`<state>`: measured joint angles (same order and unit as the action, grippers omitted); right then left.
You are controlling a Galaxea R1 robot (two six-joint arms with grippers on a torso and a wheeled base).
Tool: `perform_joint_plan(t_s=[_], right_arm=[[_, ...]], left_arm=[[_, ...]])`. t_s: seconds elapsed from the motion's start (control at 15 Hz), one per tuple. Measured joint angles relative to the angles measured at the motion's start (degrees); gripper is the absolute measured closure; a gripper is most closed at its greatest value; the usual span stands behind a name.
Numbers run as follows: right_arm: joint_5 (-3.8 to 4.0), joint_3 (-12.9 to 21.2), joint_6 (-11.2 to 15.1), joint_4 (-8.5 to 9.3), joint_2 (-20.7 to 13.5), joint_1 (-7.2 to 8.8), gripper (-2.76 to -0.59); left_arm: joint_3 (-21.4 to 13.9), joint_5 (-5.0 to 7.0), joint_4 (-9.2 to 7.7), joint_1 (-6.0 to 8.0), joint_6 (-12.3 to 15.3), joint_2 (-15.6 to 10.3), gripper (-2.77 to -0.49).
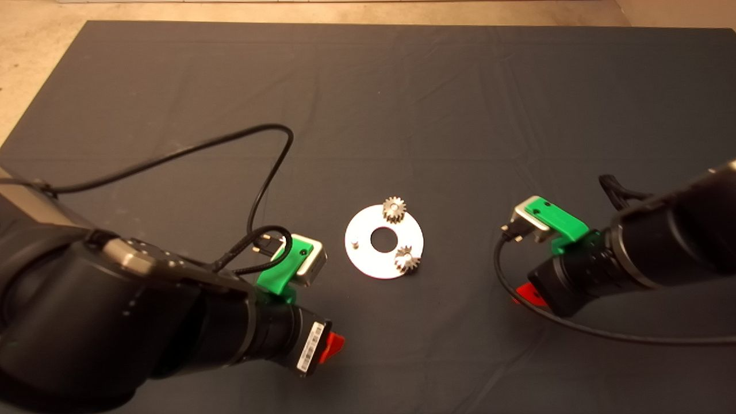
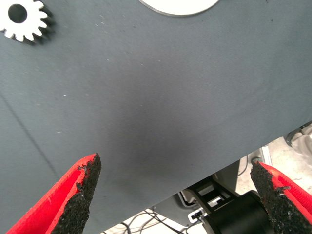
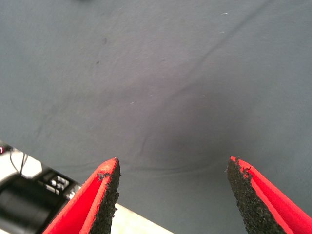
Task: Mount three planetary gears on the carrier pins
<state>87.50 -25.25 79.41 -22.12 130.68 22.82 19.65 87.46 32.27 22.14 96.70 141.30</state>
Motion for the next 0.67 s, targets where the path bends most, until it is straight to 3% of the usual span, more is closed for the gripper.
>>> perform_joint_plan(t_s=[0.2, 0.4, 0.67], right_arm=[[0.26, 0.8, 0.0, -1.62, -3.7, -0.08, -1.61], [0.34, 1.4, 0.0, -1.94, -4.9, -0.15, -1.61], [0.2, 1.5, -0.1, -2.34, -5.5, -0.13, -1.61]], left_arm=[[0.0, 0.05, -0.05, 0.97, -0.6, 0.6, -2.19], [0.0, 0.0, -0.05, 1.28, -1.7, 0.9, -2.19], [0.0, -0.02, -0.05, 1.39, -7.4, -1.6, -2.19]])
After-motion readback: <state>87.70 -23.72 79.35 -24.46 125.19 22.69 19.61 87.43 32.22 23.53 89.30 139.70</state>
